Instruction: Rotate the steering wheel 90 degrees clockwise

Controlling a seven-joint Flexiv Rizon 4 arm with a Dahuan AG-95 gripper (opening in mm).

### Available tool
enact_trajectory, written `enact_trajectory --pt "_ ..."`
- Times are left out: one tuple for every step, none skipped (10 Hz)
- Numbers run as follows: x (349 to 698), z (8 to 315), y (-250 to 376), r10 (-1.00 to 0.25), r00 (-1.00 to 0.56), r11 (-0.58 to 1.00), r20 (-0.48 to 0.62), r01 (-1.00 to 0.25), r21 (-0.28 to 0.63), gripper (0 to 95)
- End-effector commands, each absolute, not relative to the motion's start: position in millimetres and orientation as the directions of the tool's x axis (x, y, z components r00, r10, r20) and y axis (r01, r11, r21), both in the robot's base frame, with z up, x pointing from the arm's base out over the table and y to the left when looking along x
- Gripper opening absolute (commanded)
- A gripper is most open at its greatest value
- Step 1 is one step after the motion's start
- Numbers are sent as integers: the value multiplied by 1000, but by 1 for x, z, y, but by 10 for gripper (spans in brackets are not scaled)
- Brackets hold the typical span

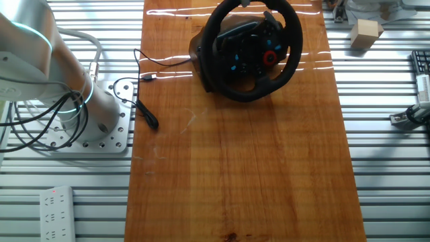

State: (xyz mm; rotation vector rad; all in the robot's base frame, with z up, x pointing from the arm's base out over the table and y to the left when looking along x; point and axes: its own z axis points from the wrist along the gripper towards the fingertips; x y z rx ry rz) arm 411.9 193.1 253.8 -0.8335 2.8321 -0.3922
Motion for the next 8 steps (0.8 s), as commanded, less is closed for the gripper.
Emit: enact_trajectory --pt "422 262 200 -542 -839 815 -59 -506 -284 0" --pt "424 259 199 -540 -840 817 -60 -504 -281 0" --pt "425 255 198 -540 -840 817 -61 -505 -280 0" --pt "426 254 198 -536 -842 818 -58 -502 -280 0" --pt "429 258 198 -533 -845 819 -50 -500 -282 0" --pt "432 263 198 -530 -847 821 -42 -501 -275 0" --pt "435 264 199 -526 -849 824 -38 -499 -268 0" --pt "437 261 197 -523 -851 827 -41 -495 -266 0"
